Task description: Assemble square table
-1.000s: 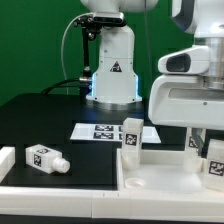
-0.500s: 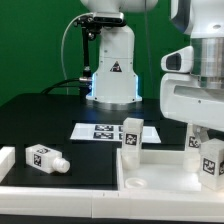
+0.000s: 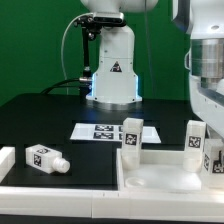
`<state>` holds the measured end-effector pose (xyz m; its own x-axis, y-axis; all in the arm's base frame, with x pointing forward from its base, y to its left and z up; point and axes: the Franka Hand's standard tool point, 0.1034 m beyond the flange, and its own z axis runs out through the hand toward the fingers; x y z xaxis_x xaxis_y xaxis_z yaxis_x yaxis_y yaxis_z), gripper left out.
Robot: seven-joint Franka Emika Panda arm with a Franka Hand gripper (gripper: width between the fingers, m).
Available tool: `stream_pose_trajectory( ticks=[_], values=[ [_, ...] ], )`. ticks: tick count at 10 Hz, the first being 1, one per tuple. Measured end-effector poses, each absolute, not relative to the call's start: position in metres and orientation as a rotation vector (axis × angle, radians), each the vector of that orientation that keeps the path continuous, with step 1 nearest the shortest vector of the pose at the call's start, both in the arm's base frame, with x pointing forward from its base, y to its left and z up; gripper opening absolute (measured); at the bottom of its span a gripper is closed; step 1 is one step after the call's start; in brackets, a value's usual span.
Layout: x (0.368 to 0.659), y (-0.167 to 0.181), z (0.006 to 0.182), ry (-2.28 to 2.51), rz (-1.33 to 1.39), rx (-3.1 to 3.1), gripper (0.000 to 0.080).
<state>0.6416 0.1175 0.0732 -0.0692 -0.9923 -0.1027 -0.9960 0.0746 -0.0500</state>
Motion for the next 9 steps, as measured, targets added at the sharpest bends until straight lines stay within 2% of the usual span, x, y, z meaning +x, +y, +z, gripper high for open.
stream_pose_trajectory(
  ticks=[2,3,4,5,9],
  values=[
    [0.6413,0.1179,0.0729,2.164,0.047,-2.123,0.0285],
    [0.6414,0.1174,0.0730,2.093,0.037,-2.195,0.0394],
    [0.6420,0.1173,0.0733,1.828,0.015,-2.416,0.0533],
    [0.6415,0.1190,0.0730,1.559,-0.002,-2.596,0.0613],
    [0.6408,0.1197,0.0724,1.162,-0.025,-2.798,0.0647]
  ],
)
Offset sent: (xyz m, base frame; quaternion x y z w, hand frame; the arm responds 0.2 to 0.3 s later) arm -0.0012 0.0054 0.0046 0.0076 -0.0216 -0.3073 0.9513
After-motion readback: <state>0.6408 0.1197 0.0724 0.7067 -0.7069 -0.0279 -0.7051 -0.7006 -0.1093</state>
